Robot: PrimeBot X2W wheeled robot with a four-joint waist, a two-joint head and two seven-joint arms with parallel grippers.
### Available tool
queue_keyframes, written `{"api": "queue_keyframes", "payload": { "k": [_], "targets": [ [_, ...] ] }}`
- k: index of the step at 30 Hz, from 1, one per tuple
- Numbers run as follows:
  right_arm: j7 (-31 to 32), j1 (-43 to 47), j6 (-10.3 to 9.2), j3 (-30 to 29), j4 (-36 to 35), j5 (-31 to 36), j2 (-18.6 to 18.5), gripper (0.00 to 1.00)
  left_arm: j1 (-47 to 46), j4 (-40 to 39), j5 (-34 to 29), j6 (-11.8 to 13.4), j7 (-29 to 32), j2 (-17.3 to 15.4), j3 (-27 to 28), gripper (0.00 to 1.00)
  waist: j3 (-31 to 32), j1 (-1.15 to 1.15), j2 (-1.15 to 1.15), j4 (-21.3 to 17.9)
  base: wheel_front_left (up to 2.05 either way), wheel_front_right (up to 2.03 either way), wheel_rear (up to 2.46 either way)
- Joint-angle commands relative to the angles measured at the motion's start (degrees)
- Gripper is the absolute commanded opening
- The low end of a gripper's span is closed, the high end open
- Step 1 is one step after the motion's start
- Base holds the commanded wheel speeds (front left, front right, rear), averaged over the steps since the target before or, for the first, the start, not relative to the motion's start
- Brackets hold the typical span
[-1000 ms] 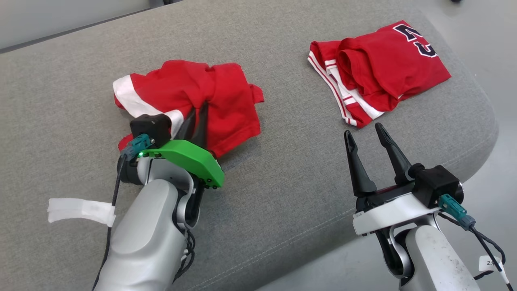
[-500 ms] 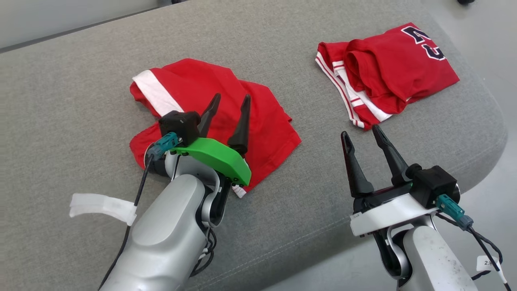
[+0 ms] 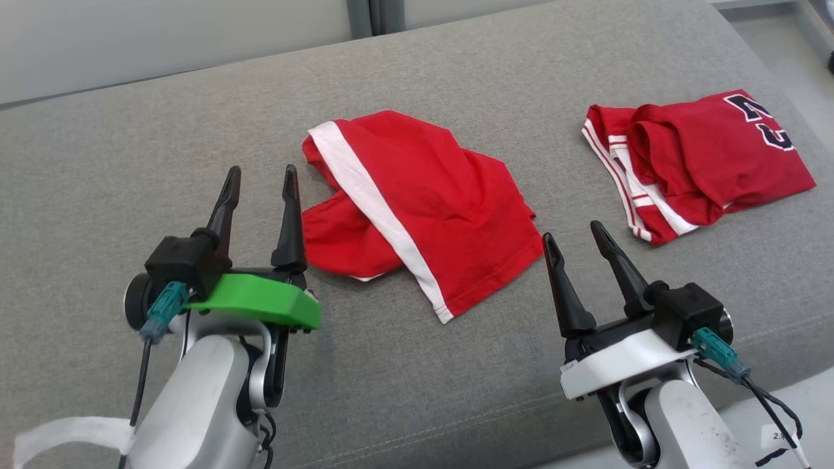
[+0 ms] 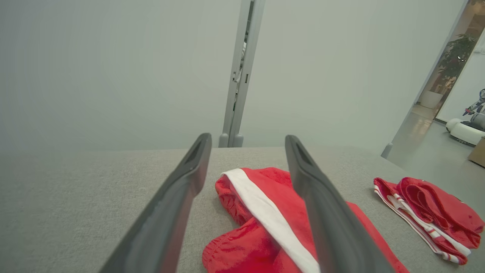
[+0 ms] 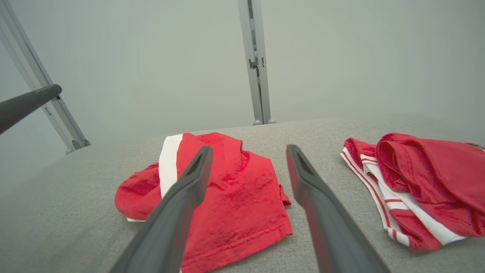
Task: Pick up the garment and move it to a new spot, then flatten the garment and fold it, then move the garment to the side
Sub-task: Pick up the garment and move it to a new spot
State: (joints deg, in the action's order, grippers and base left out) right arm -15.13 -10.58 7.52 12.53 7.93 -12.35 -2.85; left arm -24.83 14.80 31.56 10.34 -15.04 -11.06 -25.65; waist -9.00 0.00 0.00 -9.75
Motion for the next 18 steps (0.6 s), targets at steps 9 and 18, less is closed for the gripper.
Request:
{"api": "queue_keyframes", "payload": {
  "k": [9,18],
  "targets": [
    [0.0,2.7,-0.07,-0.2,1.0,0.4,-0.2,1.00,13.0,-8.6,-5.7,-0.5,-0.1,0.1,7.5,1.00,4.6,0.00,0.00,6.6,0.00,0.00,0.00],
    [0.0,5.2,-0.07,-0.6,1.4,0.4,-0.2,1.00,24.1,-13.4,-16.4,-1.9,-0.1,2.1,11.9,1.00,7.1,0.00,0.00,8.7,0.00,0.00,0.00]
  ]
}}
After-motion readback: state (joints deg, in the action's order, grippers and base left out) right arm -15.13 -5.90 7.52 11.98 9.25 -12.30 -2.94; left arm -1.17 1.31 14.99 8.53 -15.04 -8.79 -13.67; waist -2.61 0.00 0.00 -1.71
